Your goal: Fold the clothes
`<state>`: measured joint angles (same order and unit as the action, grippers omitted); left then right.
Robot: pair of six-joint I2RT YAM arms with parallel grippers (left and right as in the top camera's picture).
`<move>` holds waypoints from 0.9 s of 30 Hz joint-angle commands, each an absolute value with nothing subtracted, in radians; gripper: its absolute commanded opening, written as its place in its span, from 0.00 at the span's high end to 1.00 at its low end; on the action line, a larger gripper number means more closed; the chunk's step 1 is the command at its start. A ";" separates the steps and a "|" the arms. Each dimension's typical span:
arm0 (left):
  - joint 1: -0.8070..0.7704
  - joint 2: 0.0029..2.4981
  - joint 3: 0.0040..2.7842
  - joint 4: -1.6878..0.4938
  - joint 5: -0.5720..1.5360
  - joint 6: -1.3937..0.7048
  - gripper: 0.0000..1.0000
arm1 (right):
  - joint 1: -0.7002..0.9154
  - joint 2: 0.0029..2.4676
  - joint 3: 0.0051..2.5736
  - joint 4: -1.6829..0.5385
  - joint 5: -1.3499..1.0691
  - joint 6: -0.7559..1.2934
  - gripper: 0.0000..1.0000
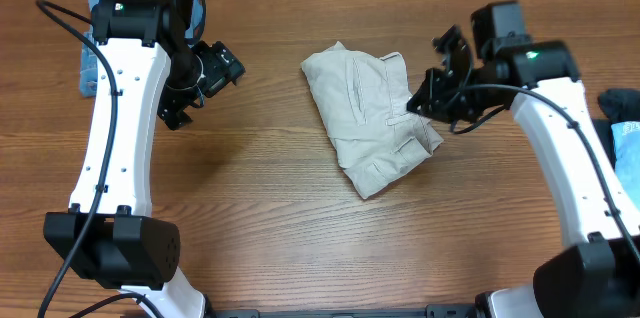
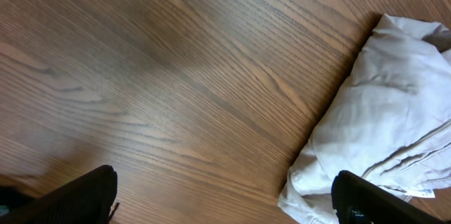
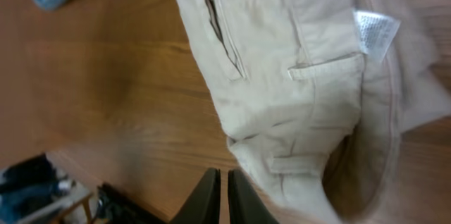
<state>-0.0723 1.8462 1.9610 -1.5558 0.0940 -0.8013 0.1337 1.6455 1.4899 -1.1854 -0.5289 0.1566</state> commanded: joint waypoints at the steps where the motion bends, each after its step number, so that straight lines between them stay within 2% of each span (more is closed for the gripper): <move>1: -0.080 1.855 1.958 -1.554 0.098 -0.778 0.00 | 0.133 1.706 1.287 -1.083 -0.697 0.111 0.91; 4: -0.080 1.855 1.958 -1.555 0.098 -0.778 0.00 | 0.125 1.777 1.129 -0.913 -0.732 0.132 0.90; 5: -0.080 1.855 1.958 -1.559 0.098 -0.778 0.00 | 0.108 1.807 1.105 -0.876 -0.701 0.173 0.93; 7: -0.080 1.855 1.958 -1.561 0.098 -0.762 0.00 | 0.039 1.823 1.106 -0.850 -0.498 0.305 0.96; 12: -0.081 1.857 1.958 -1.565 0.098 -0.762 0.00 | -0.125 1.823 1.195 -0.897 -0.500 0.336 0.96; 15: -0.086 1.857 1.958 -1.562 0.098 -0.763 0.00 | -0.141 1.761 1.336 -1.021 -0.651 0.284 0.96; 18: -0.088 1.857 1.958 -1.560 0.098 -0.763 0.00 | -0.117 1.663 1.425 -0.957 -0.788 0.281 0.94; 20: -0.094 1.857 1.958 -1.546 0.099 -0.763 0.00 | -0.067 1.651 1.439 -0.869 -0.826 0.281 0.87; 24: -0.113 1.857 1.958 -1.524 0.097 -0.763 0.00 | 0.071 1.737 1.439 -0.685 -0.863 0.303 0.88; 27: -0.126 1.857 1.958 -1.522 0.094 -0.756 0.00 | 0.150 1.858 1.439 -0.501 -0.870 0.403 0.89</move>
